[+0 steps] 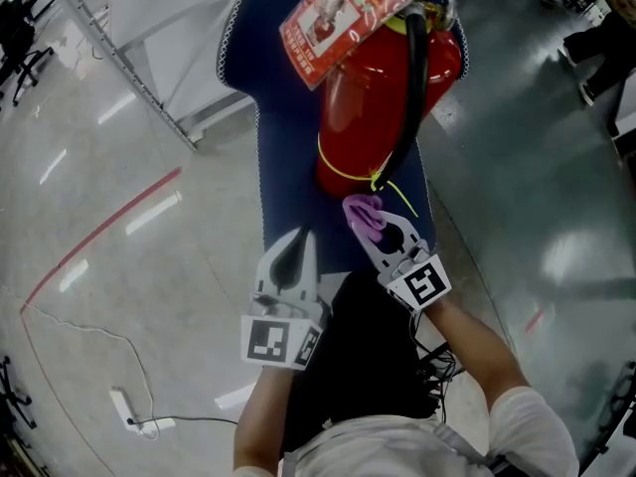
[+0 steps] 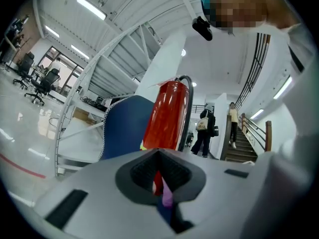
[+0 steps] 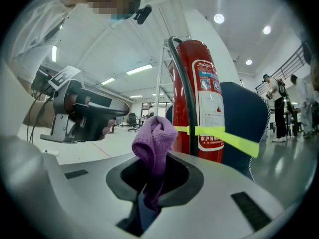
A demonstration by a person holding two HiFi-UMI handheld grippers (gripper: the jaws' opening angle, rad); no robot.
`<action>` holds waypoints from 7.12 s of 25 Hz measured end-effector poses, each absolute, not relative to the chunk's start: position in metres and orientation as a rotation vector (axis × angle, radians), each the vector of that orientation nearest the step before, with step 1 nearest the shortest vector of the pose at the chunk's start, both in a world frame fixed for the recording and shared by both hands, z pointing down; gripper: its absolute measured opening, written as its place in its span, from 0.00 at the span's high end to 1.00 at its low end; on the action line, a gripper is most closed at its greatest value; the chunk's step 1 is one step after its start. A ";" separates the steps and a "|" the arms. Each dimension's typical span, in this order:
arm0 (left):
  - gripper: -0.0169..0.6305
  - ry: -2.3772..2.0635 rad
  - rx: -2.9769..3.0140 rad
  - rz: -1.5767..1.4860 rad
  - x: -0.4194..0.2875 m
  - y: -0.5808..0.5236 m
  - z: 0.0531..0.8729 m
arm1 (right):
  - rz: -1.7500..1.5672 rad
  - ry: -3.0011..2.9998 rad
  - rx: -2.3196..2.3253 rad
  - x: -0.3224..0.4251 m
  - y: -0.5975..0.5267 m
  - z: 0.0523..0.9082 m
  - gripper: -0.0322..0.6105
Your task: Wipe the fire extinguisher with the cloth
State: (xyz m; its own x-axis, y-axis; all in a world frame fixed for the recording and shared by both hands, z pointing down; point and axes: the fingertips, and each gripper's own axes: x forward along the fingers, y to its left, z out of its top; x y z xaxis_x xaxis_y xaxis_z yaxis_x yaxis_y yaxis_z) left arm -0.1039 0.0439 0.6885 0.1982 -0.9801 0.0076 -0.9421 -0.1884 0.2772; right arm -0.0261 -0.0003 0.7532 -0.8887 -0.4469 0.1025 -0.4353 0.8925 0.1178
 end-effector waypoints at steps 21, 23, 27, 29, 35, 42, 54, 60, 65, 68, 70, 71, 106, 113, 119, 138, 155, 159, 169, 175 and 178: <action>0.97 -1.961 2.217 -0.133 -0.084 0.073 0.566 | 0.269 -2.948 0.828 0.019 0.024 0.625 0.87; 0.97 -1.998 2.207 -0.081 -0.077 0.075 0.534 | 0.287 -2.932 0.872 0.031 0.027 0.590 0.87; 0.97 -1.998 2.190 -0.046 -0.062 0.087 0.466 | 0.338 -2.897 0.970 0.056 0.040 0.515 0.87; 0.97 -1.994 2.178 -0.039 -0.052 0.094 0.434 | 0.341 -2.888 1.015 0.066 0.043 0.477 0.87; 0.97 -1.979 2.095 0.066 -0.011 0.116 0.382 | 0.356 -2.867 1.087 0.093 0.051 0.396 0.87; 0.97 -2.038 2.024 0.036 0.019 0.118 0.348 | 0.383 -2.832 1.121 0.117 0.049 0.375 0.87; 0.97 -1.943 2.104 0.040 0.023 0.047 0.367 | 0.444 -2.718 1.176 0.120 0.000 0.441 0.87; 0.97 -1.994 2.023 0.061 0.026 0.019 0.406 | 0.518 -2.701 1.146 0.115 -0.023 0.476 0.87; 0.97 -2.078 1.909 0.029 0.026 0.001 0.442 | 0.581 -2.690 1.111 0.119 -0.050 0.518 0.87; 0.97 -2.147 1.835 0.052 0.024 -0.001 0.461 | 0.597 -2.679 1.077 0.119 -0.063 0.546 0.87; 0.97 -2.183 1.780 0.040 0.020 -0.001 0.474 | 0.600 -2.681 1.050 0.116 -0.071 0.565 0.87; 0.97 -2.197 1.753 0.027 0.018 -0.001 0.480 | 0.601 -2.685 1.033 0.114 -0.075 0.574 0.87; 0.97 -2.229 1.563 -0.017 0.011 -0.003 0.596 | 0.924 -2.563 0.814 0.026 -0.123 0.766 0.87; 0.97 -2.238 1.558 -0.035 0.002 0.003 0.582 | 1.027 -2.603 0.802 0.026 -0.117 0.740 0.87; 0.97 -2.223 1.584 -0.055 0.005 0.010 0.558 | 1.041 -2.632 0.811 0.027 -0.111 0.705 0.87; 0.97 -2.209 1.667 -0.045 -0.014 0.018 0.456 | 1.156 -2.679 0.891 0.023 -0.102 0.588 0.87; 0.97 -2.225 1.775 -0.020 -0.015 0.023 0.389 | 1.191 -2.716 0.979 0.023 -0.103 0.506 0.87; 0.97 -2.228 1.786 -0.026 -0.018 0.015 0.377 | 1.185 -2.732 0.977 0.023 -0.104 0.489 0.87; 0.97 -2.241 1.819 -0.009 -0.025 0.005 0.354 | 1.133 -2.775 0.877 0.004 -0.097 0.453 0.87; 0.97 -2.277 1.796 -0.014 -0.038 0.003 0.343 | 1.110 -2.772 0.809 -0.012 -0.096 0.444 0.87; 0.97 -2.280 1.791 -0.020 -0.041 0.003 0.337 | 1.093 -2.774 0.771 -0.011 -0.093 0.437 0.87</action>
State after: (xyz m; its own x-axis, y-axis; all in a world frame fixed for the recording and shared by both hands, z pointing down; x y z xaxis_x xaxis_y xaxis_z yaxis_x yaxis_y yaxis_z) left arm -0.0412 0.0029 0.3370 -0.2186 -0.9589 0.1807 -0.9557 0.2478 0.1589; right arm -0.0112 -0.0934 0.4371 -0.8730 -0.4283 0.2334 -0.4724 0.6231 -0.6233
